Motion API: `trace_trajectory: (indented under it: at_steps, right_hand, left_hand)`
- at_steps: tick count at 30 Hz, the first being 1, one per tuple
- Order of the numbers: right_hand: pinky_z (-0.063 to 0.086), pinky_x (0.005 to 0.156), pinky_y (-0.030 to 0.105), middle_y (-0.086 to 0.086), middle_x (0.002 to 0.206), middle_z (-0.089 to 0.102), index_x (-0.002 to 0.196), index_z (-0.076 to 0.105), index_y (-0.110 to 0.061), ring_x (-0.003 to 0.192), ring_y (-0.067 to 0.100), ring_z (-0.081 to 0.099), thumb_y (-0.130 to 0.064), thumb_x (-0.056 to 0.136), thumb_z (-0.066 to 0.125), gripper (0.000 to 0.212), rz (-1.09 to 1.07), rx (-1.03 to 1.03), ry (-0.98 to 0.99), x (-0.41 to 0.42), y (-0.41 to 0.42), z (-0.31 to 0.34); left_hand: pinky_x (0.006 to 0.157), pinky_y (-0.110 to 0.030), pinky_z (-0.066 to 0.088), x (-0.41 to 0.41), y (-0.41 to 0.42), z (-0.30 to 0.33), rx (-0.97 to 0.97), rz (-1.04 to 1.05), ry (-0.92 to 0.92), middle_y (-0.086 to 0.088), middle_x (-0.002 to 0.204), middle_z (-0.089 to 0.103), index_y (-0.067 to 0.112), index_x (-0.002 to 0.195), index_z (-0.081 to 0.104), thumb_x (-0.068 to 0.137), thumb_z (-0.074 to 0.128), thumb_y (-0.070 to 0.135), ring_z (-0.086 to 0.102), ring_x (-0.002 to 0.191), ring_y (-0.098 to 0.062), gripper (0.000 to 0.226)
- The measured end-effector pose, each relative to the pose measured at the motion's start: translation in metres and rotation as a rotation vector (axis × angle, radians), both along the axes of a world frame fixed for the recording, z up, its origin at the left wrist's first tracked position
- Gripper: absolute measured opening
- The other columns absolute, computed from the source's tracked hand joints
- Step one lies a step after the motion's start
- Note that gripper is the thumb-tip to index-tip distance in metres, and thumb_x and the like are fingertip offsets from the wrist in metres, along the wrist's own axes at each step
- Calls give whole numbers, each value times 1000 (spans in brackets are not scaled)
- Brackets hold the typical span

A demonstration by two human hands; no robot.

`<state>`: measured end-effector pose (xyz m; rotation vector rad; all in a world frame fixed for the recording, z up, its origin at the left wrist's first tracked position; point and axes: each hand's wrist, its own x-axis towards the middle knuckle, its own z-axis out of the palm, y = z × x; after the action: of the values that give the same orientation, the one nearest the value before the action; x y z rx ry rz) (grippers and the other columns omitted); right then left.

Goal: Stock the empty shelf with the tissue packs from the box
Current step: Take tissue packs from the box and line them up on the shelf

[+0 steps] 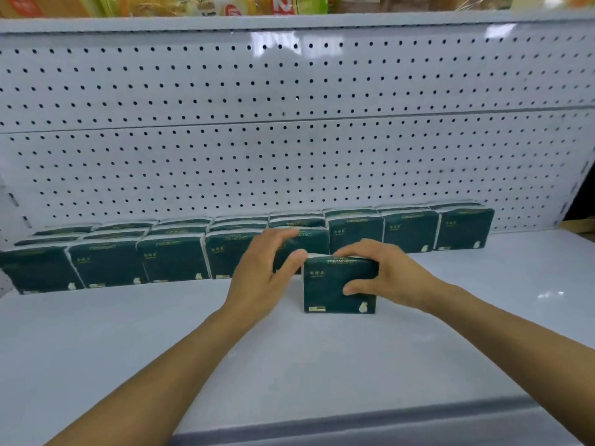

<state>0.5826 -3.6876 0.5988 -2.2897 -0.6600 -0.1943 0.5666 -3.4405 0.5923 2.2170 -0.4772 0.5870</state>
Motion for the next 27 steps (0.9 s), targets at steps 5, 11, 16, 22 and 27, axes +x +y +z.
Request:
trace_trajectory:
  at_steps: [5,11,16,22,27]
  right_hand:
    - [45,79,21,-25,106,50,121,55,-47,102,0,49,-38,78,78,50,-214,-160,-157,17,-50,-5]
    - [46,99,31,-15,141,42,138,50,-33,131,6,37,-34,86,70,55,-269,-270,-303,41,-45,-13]
    - [44,102,34,-13,153,32,144,44,-29,142,9,28,-35,91,65,57,-302,-347,-378,59,-32,-16]
    - [44,101,34,-9,155,33,143,46,-25,144,13,26,-34,91,64,56,-365,-372,-425,70,-28,-20]
    - [33,109,34,-3,152,39,142,48,-21,144,19,29,-28,90,67,56,-345,-378,-462,75,-25,-26]
  left_hand:
    - [120,-48,21,50,-1,-16,672,211,-305,2,158,30,24,151,23,86,60,57,28,146,-21,83]
    - [116,-51,14,75,-3,-29,862,285,-341,-3,155,38,21,151,21,71,74,64,34,144,-23,105]
    - [117,-50,14,82,-6,-28,873,335,-320,-3,151,45,20,150,24,69,77,61,40,141,-25,105]
    - [117,-49,21,87,-11,-29,909,379,-282,-2,149,47,20,150,34,70,76,62,44,138,-24,99]
    - [119,-47,-4,84,-14,-27,950,369,-240,0,164,14,25,157,2,92,49,61,12,151,-22,88]
